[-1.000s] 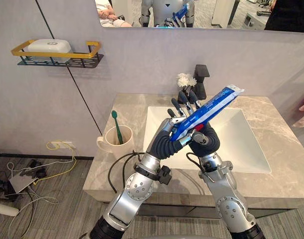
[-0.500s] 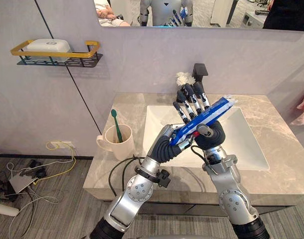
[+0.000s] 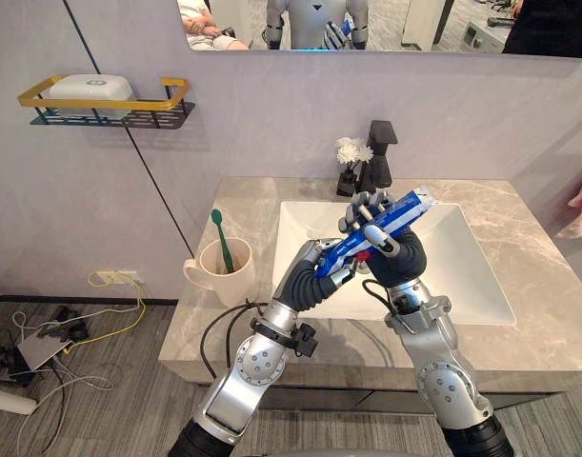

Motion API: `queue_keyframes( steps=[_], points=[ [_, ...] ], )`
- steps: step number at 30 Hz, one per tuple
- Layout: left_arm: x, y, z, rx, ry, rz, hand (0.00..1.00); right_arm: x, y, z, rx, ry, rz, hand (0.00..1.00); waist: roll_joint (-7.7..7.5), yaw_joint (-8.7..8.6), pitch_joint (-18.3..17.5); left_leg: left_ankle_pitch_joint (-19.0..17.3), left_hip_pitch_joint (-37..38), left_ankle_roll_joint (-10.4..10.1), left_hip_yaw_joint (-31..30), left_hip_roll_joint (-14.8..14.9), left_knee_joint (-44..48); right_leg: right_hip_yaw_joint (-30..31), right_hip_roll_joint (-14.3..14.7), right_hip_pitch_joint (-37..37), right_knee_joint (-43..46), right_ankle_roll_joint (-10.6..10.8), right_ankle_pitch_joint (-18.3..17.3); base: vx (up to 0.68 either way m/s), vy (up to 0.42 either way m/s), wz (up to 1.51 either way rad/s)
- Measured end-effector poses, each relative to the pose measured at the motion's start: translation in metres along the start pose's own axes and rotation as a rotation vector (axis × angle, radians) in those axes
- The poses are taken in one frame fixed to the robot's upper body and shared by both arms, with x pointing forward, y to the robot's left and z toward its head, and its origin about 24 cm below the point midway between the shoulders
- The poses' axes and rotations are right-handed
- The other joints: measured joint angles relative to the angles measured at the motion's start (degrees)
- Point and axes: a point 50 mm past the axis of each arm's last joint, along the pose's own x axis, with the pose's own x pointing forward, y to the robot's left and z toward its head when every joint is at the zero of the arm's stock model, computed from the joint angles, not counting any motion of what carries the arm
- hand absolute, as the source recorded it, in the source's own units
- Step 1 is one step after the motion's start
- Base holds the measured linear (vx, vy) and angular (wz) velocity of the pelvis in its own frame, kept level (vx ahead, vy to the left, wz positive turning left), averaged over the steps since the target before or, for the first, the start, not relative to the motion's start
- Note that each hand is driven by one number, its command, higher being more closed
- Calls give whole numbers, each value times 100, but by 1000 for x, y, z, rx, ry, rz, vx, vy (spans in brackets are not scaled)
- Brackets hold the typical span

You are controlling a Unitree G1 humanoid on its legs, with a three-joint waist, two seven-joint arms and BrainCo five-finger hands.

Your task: Organize washtable

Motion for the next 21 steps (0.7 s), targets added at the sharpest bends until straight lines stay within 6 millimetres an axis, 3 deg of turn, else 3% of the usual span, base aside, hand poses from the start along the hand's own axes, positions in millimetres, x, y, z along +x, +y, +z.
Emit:
queue_keyframes(
  steps=[10,11,21],
  points=[
    [-4,2,-5,26,37,9,100,0,-2,-9,20,-2,-32,100,14,-2,10,70,59,8,-9,-13,-136,-24,1,7,-8,-1,0,0,0,0],
    [-4,2,-5,29,38,10,0,0,-2,-10,19,-4,-36,100,14,-1,10,70,60,8,-12,-14,-137,-26,0,8,-8,-1,0,0,0,0],
    [-1,20,3,43,18,98,0,-1,-1,-10,62,-63,-52,100,58,-8,62,69,113,7,-64,-15,-137,-85,0,95,-25,0,-1,-3,-3,2]
  ],
)
